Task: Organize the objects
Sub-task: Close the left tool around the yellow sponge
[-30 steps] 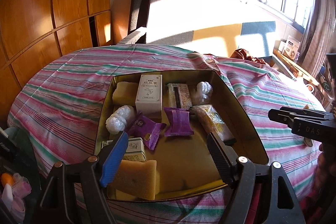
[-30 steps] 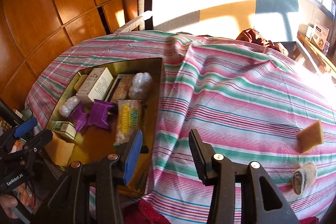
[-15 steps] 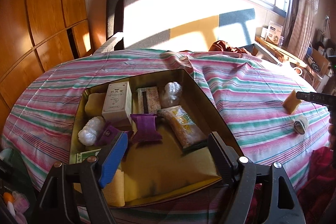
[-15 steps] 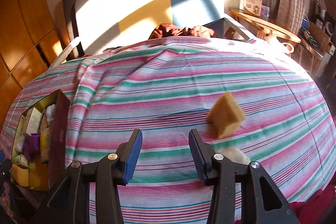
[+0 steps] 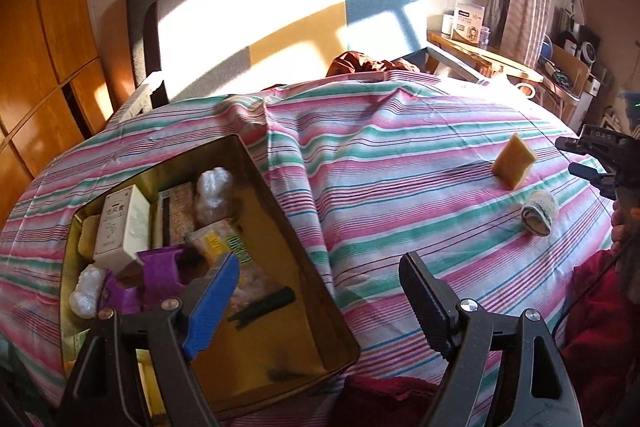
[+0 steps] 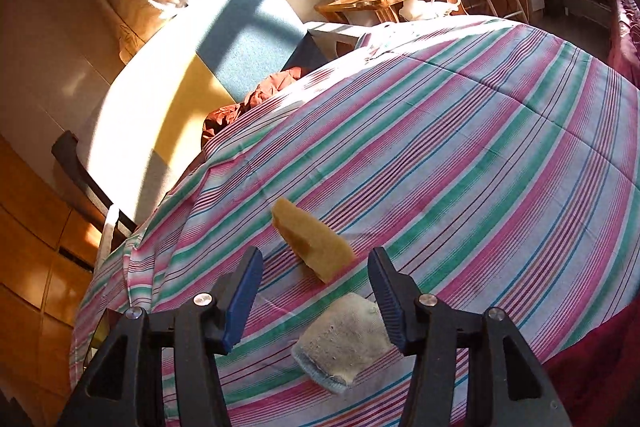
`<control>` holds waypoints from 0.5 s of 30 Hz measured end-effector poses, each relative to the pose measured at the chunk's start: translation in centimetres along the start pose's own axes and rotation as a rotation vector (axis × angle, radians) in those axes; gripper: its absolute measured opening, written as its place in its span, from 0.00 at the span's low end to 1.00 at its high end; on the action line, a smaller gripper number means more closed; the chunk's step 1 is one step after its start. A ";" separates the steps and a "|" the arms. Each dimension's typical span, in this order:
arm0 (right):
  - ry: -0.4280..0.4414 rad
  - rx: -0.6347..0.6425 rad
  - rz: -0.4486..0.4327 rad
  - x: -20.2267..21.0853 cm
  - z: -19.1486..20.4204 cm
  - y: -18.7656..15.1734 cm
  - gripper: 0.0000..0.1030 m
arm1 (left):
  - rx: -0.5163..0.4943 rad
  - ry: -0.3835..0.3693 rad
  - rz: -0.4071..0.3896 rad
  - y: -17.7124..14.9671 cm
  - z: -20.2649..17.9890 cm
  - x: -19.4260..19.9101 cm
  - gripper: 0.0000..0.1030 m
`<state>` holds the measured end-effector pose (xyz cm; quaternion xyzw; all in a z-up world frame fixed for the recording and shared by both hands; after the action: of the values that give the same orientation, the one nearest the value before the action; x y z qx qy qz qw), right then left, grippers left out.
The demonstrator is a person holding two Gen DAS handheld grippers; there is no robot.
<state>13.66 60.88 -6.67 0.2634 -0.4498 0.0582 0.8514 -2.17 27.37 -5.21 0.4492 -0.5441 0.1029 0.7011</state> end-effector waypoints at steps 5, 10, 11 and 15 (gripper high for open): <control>0.019 -0.031 -0.020 0.4 -0.4 -0.1 0.54 | -0.068 -0.035 0.011 1.9 -3.7 -1.5 0.80; 0.062 -0.125 -0.055 1.1 -2.1 0.3 0.54 | -0.172 -0.066 0.030 3.8 -7.8 -3.6 0.81; 0.075 -0.141 -0.060 1.3 -2.4 0.4 0.54 | -0.190 -0.078 0.038 4.2 -8.7 -4.1 0.81; 0.125 -0.182 -0.064 1.4 -3.1 0.5 0.55 | -0.249 -0.135 0.062 5.9 -12.3 -6.0 0.85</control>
<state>16.61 62.68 -6.77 0.1951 -0.3906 0.0060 0.8996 0.02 41.95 -7.34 0.3477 -0.6123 0.0257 0.7096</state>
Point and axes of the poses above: each gripper's, at about its wrist camera, not at the fingertips, and x roughly against the way its jaws point, z to its left, y to its top, the point moved 5 cm from there along -x, roughly the way its jaws point, and after that the axes turned 12 degrees about z, right-handed, at the moved point
